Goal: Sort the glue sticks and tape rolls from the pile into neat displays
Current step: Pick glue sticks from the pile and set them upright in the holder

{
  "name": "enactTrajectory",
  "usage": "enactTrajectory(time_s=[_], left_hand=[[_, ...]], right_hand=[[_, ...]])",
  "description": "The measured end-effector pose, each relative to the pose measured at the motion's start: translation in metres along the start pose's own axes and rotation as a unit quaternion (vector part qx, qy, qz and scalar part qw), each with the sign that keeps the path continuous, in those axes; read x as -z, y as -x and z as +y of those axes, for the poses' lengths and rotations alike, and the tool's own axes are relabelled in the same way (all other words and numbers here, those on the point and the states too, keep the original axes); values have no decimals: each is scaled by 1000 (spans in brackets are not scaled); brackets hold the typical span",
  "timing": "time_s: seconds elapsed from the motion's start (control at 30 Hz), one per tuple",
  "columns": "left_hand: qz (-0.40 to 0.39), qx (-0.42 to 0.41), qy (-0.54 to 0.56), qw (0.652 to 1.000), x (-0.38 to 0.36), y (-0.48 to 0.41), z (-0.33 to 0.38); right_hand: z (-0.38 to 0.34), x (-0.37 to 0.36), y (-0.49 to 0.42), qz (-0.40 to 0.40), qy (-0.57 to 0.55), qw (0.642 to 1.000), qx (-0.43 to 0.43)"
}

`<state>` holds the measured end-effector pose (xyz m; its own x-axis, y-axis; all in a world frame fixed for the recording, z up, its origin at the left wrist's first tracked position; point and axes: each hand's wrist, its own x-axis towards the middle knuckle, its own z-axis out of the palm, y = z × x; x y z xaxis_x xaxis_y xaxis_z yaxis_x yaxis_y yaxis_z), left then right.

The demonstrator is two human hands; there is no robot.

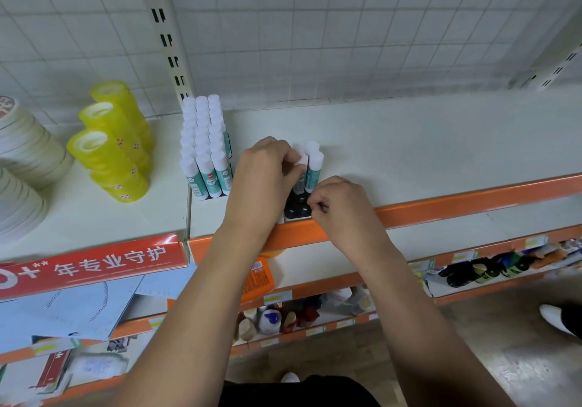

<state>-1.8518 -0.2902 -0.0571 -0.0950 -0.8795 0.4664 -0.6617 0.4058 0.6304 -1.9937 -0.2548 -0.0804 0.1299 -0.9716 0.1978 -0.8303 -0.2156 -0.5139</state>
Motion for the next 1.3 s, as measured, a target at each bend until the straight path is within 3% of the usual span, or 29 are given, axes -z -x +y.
enactTrajectory(time_s=[0.1,0.27,0.47,0.63,0.77,1.03,1.3], left_hand=[[-7,6,-32,999,8,3,1],[-127,22,-98,987,37,25,-16],[-184,45,-145,971,49,41,-24],[-134,42,-175,974,42,46,-28],[-150,30,-205,967,42,50,-33],[-152,-32,-110,982,45,42,-19],[-30,69,-65,995,48,36,-20]], right_hand=[[2,-1,0,7,-2,1000,5],[3,-2,0,9,-14,1000,-4],[-2,-2,5,24,-23,999,15],[-12,-7,7,25,-45,998,30],[-13,-12,8,11,-55,998,32],[-19,-13,4,9,-77,996,38],[-9,-6,2,36,-130,991,-13]])
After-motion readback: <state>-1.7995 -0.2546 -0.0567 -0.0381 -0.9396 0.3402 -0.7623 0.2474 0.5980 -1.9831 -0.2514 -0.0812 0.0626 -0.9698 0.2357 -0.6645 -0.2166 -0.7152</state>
